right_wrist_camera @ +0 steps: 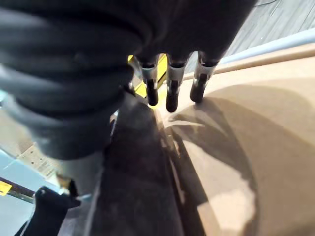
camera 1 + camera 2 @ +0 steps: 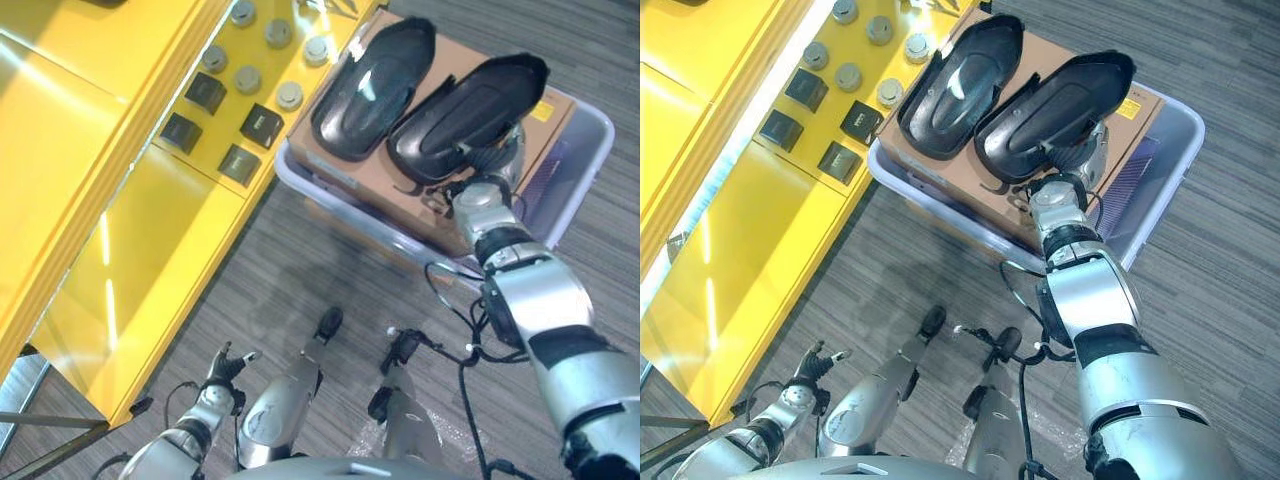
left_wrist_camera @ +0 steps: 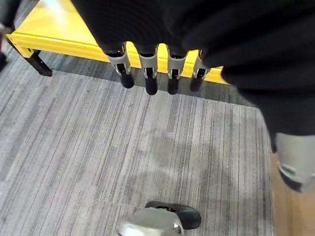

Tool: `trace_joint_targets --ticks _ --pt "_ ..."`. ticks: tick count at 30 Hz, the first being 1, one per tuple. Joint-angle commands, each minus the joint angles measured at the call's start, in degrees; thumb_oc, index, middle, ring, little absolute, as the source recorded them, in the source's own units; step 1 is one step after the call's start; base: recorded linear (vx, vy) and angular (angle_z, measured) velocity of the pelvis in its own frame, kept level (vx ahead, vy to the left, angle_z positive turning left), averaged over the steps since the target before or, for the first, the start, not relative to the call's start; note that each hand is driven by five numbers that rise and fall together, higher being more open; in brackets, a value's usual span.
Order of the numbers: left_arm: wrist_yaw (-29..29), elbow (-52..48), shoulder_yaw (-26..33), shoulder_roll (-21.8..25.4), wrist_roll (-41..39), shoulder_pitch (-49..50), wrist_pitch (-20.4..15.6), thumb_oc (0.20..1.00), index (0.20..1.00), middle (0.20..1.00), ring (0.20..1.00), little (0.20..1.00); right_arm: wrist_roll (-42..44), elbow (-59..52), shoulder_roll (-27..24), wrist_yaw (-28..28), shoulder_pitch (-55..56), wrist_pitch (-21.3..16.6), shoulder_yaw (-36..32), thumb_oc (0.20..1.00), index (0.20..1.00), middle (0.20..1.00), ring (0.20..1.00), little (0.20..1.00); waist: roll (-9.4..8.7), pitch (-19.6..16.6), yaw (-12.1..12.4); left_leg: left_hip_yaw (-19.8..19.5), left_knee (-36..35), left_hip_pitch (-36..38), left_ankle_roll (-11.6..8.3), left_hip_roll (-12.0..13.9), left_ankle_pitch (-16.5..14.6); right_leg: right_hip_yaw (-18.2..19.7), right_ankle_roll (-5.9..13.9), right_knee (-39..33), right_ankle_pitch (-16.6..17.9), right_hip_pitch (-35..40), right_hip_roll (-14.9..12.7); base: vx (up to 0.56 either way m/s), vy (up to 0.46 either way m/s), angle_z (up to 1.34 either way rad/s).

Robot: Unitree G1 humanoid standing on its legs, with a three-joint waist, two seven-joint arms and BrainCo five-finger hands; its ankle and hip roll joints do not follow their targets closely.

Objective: Move parts from the plastic box to the shelf.

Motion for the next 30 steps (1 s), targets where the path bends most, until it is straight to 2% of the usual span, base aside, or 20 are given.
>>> trace_joint_targets --ticks 1,6,13,20,27,30 --pt "1.6 3.4 -2.3 0.2 -2.1 -2.1 0.3 1.000 1.000 1.000 1.000 1.000 0.8 0.6 -1.5 -0.1 -0.2 1.7 1.8 0.200 0.200 0.200 0.200 0.200 -0.28 0.1 -0.2 2.2 -6.7 2.0 -2.24 2.4 -0.7 1.4 7.64 0.2 -7.0 8.2 -4.7 0.02 0.030 0.08" --pt "1.6 3.2 -2.1 0.2 -2.6 -1.6 0.2 1.000 1.000 1.000 1.000 1.000 -0.3 1.4 -2.4 -0.1 0.7 2.4 2.2 0.200 0.200 0.200 0.200 0.200 -0.29 0.0 -0.5 2.5 -6.7 2.2 -2.20 2.4 -0.9 1.3 7.64 0.2 -7.0 8.4 -4.8 0.00 0.005 0.01" --pt "1.0 3.0 -0.9 -0.1 -3.9 -0.5 0.3 1.000 1.000 1.000 1.000 1.000 -2.5 2.5 -6.6 1.0 3.9 4.1 2.5 0.200 0.200 0.200 0.200 0.200 -0.03 0.1 -1.7 2.9 -6.7 1.9 -2.37 2.5 -0.6 1.9 7.72 0.0 -6.7 7.7 -4.8 0.00 0.000 0.00" --pt "0.6 2.8 -0.1 0.0 -3.7 -0.1 0.0 1.000 1.000 1.000 1.000 1.000 -4.8 1.4 -8.7 2.4 6.4 4.0 3.6 0.200 0.200 0.200 0.200 0.200 -0.04 -0.1 -2.7 3.6 -6.7 1.9 -2.49 2.8 -0.6 2.6 7.72 -0.1 -6.8 7.3 -4.6 0.00 -0.009 -0.04" --pt "2.0 -1.9 1.4 1.7 -3.7 -0.7 -2.2 1.000 1.000 1.000 1.000 1.000 -11.9 -8.1 -10.9 2.5 8.9 1.9 7.7 0.200 0.200 0.200 0.200 0.200 -0.74 -0.1 -4.2 4.6 -6.7 2.3 -2.71 3.2 -0.7 3.7 7.74 -0.1 -6.7 7.0 -4.2 0.00 -0.026 -0.05" --pt "3.1 -8.6 2.2 3.9 -3.5 -0.8 -3.9 1.000 1.000 1.000 1.000 1.000 -16.4 -13.7 -12.6 2.4 9.3 1.6 10.1 0.200 0.200 0.200 0.200 0.200 -1.12 -0.1 -4.6 4.8 -6.7 2.5 -2.83 3.5 -0.7 4.0 7.68 -0.1 -6.9 7.1 -4.0 -0.01 -0.042 -0.16"
